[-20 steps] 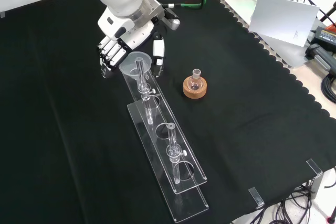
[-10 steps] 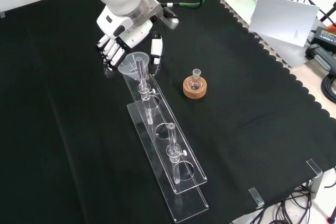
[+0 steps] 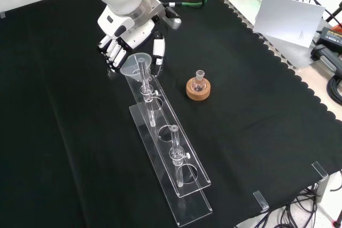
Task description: Pick up the funnel from the transparent funnel stand.
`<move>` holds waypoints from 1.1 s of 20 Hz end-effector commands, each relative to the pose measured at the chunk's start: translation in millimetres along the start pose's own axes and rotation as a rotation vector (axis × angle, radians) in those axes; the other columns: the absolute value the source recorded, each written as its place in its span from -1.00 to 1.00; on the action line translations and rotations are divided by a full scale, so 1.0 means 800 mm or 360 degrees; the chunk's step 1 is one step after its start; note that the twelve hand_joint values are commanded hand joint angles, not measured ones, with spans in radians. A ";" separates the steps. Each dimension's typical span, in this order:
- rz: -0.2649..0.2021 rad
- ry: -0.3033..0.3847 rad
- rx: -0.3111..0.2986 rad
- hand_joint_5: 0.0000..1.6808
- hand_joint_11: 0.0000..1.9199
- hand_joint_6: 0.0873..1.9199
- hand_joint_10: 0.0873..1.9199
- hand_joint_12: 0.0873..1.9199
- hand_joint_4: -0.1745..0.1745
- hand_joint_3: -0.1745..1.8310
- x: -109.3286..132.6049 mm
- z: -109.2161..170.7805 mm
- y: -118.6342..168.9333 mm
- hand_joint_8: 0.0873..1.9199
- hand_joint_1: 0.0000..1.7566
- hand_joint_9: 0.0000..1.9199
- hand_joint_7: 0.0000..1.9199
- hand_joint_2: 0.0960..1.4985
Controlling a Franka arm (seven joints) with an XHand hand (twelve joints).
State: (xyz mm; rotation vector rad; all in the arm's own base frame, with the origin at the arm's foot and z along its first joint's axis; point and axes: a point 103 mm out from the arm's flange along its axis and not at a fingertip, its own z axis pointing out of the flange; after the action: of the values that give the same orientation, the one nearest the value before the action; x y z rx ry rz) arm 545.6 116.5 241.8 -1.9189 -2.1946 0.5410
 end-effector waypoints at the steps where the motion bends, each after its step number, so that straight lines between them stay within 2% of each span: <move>1: -0.0001 0.0004 -0.0003 -0.52 -1.00 -1.00 -0.37 0.57 0.20 -0.74 0.000 0.001 0.001 -0.51 -0.39 -0.54 -0.55 0.00; 12: -0.0001 0.0014 -0.0050 -0.44 -1.00 -1.00 -0.43 0.59 0.17 -0.71 -0.005 -0.002 -0.005 -0.52 -0.38 -0.45 -0.43 -0.01; 22: -0.0010 -0.0022 -0.0069 -0.39 -1.00 -1.00 -0.44 0.60 0.18 -0.70 -0.008 -0.005 -0.009 -0.52 -0.36 -0.42 -0.39 -0.01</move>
State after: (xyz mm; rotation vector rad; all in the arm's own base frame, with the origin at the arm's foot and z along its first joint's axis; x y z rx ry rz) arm 542.2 109.4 247.3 -1.9306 -2.2285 0.5149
